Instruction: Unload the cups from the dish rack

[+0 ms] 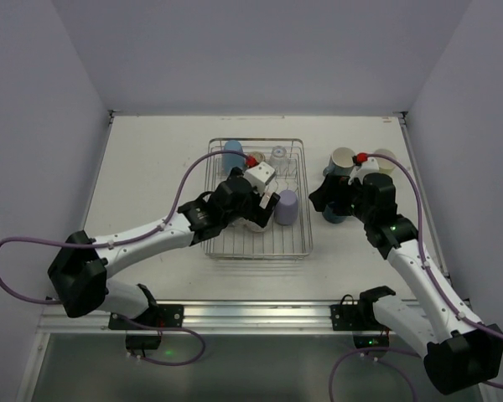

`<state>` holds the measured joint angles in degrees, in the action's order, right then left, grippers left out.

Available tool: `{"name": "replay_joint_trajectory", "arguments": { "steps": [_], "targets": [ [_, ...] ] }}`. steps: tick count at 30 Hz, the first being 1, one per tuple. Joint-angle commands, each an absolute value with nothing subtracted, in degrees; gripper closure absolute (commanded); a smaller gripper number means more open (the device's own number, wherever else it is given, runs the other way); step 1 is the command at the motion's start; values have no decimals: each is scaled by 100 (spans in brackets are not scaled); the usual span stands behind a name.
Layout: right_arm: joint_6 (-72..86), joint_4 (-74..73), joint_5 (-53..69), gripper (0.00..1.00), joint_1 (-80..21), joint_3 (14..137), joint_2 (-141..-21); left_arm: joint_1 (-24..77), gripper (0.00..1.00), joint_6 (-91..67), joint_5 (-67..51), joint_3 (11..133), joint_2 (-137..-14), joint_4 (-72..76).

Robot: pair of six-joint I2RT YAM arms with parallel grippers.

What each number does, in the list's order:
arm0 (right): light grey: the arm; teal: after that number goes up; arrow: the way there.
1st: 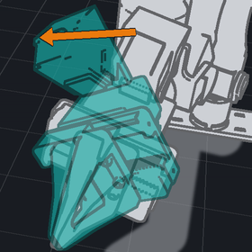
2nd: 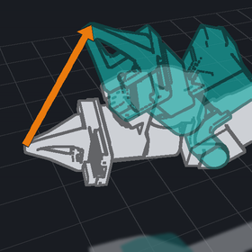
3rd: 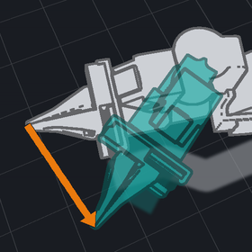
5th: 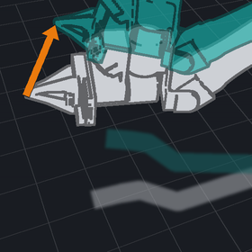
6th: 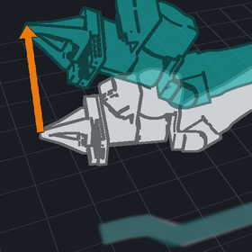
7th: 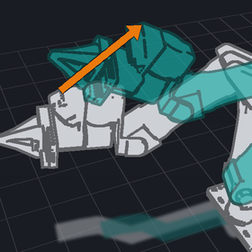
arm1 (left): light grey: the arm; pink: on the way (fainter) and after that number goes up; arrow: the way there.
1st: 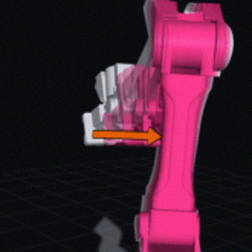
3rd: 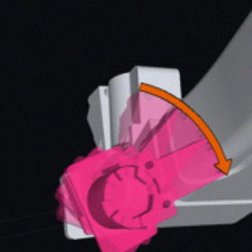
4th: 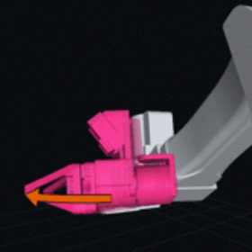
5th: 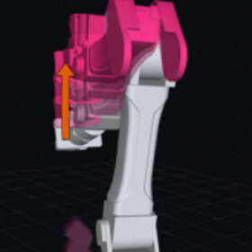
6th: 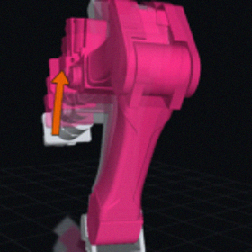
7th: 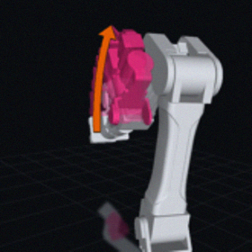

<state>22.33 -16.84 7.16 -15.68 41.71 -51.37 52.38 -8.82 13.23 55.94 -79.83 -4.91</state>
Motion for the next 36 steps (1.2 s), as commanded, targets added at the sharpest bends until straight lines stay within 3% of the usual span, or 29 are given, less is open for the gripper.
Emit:
{"name": "replay_joint_trajectory", "arguments": {
  "steps": [1,14,25,28,29,33,36],
  "targets": [
    [2233,-1459,870,1,-1556,4175,-5159,5098,0,-852,994,5801,-8138,-264],
    [2197,-1547,1019,1,-1556,4280,-5256,4781,0,-975,194,5827,-8569,-290],
    [2241,-1547,1274,1,-1556,4333,-5317,4772,0,-967,378,5810,-8903,-325],
    [2302,-1538,1397,1,-1556,4342,-5265,4772,14,-984,422,5801,-8947,-351],
    [2338,-1521,1493,1,-1564,4342,-5230,4772,35,-1002,439,5792,-8930,-369],
    [2680,-1196,2029,1,-1599,4193,-4923,4772,78,-1133,536,5704,-8483,-343],
    [3145,-740,2310,1,-1740,3991,-4641,4772,91,-1230,659,5722,-8053,-465]
  ]
}}
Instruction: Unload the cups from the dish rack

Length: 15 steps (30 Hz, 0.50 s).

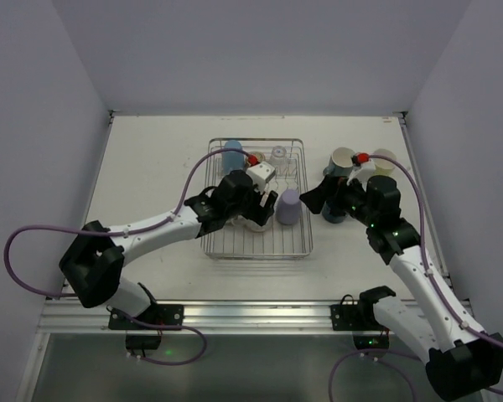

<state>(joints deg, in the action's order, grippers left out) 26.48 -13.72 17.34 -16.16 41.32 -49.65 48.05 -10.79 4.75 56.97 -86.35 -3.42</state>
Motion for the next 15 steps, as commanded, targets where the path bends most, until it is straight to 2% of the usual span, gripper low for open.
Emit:
{"name": "replay_joint_trajectory", "arguments": {
  "steps": [1,5,11,15],
  "targets": [
    [3364,-503,2312,1,-1801,3938,-4571,4772,93,-1257,685,5748,-7946,-492],
    [3866,-36,2101,1,-2397,3753,-4246,4772,100,-1406,712,5783,-7437,-562],
    [4499,772,1574,1,-3163,3551,-4078,4764,100,-1661,695,6161,-7084,-721],
    [5202,1799,1591,2,-3199,2754,-3868,4764,100,-1994,659,6363,-6821,-668]
  ]
}}
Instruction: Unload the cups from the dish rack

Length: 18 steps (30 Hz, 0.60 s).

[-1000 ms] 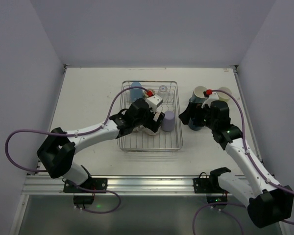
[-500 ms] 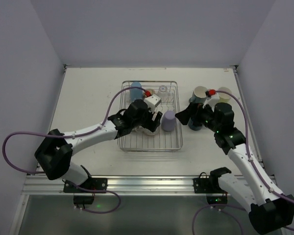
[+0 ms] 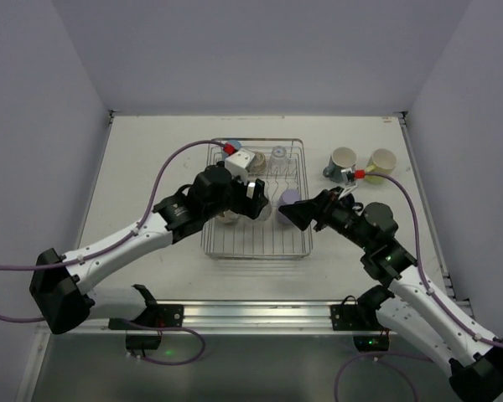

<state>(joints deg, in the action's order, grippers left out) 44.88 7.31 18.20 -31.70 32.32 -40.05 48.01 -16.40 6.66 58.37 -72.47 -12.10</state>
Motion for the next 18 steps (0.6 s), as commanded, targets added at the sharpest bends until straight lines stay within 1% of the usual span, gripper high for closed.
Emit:
{"name": "replay_joint_trajectory", "arguments": {
  "steps": [1,5,12,18],
  "targets": [
    [5395,2228,1591,2,-3208,2620,-3832,4764,100,-2065,668,6398,-6759,-642],
    [5432,2672,1555,3,-3217,2259,-3656,4764,100,-2548,703,6451,-6391,-501],
    [5273,2830,2003,2,-3217,2233,-3770,4764,100,-3330,343,6135,-5635,219],
    [5431,3198,2355,1,-3234,2311,-3885,4764,100,-3673,106,5994,-5441,394]
  ]
}}
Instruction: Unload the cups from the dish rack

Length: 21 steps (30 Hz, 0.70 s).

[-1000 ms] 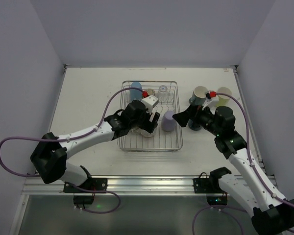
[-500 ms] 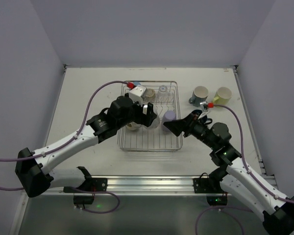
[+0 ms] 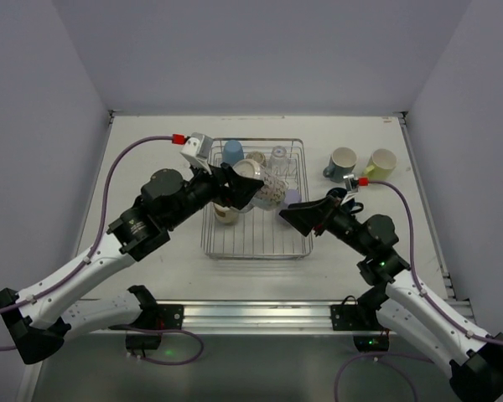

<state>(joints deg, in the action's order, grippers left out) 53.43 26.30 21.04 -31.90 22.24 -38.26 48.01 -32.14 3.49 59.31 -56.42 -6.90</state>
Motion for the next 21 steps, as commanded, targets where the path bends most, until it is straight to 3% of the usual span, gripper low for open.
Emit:
{"name": "replay_joint_trajectory", "arguments": {
  "steps": [1,10,21],
  "targets": [
    [5458,3260,2416,1,-3252,2320,-3902,4764,100,-3726,53,5916,-5414,465],
    [5475,3928,2522,9,-3401,2584,-4060,4764,100,-4288,-378,5608,-5344,1019],
    [5590,5570,1723,31,-4139,2628,-4491,4773,100,-5571,-1248,4659,-5361,2996]
  ]
}}
